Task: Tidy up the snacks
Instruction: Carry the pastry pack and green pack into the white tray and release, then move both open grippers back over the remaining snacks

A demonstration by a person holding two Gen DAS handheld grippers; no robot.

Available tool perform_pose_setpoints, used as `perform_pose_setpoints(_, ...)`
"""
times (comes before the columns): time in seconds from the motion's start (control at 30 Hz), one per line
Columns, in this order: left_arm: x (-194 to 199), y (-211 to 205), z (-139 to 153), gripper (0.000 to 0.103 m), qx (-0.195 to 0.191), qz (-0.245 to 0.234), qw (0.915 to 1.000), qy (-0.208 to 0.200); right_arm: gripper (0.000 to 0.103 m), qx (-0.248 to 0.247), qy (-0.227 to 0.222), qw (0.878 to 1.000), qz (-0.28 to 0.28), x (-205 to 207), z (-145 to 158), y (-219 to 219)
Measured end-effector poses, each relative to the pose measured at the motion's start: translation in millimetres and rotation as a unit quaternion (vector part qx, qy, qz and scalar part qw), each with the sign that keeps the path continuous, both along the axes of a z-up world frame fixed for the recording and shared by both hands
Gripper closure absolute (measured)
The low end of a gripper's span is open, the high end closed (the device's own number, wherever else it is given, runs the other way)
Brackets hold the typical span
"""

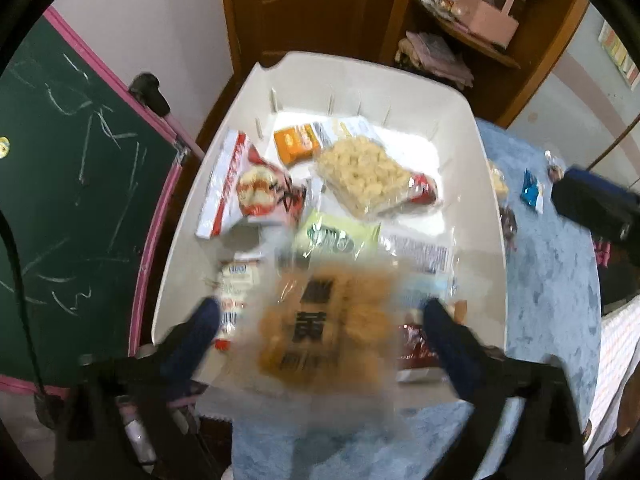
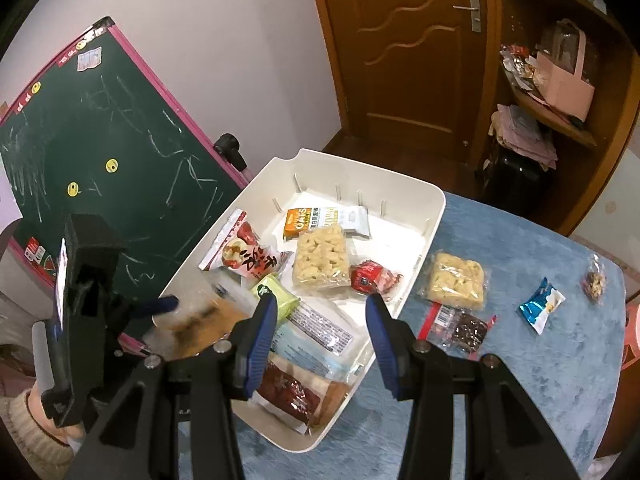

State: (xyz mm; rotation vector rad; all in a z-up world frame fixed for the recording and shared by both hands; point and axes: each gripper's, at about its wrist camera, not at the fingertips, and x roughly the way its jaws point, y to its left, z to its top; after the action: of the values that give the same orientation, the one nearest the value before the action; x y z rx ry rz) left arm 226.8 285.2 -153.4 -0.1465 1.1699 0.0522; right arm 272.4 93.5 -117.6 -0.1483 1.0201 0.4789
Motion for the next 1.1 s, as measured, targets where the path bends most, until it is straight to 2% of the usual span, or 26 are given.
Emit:
perform_pose_setpoints(0.37, -7, -12, 45, 0.000, 0.024, 0.002, 0.9981, -0.057, 0.056, 0.016, -0.002, 1.000, -0.012, -14, 11, -27)
perform_pose_setpoints(0.63, -23, -35, 78, 0.000, 0.035, -0.013, 0.9955, -0.088, 0.056, 0.020, -0.029, 0.999, -0.010, -42, 46, -64)
perform_pose_setpoints(0.83, -34, -74, 119, 0.000, 0.031, -0.045, 0.9920, -0.114, 0.056, 0.019, -0.062, 0.998, -0.018, -64, 84, -104)
perform_pose_setpoints(1.1, -29, -146, 157, 0.000, 0.032, -0.092, 0.9889, -0.112, 0.056, 0.005, -0.106, 0.993, -0.041, -86, 130, -164)
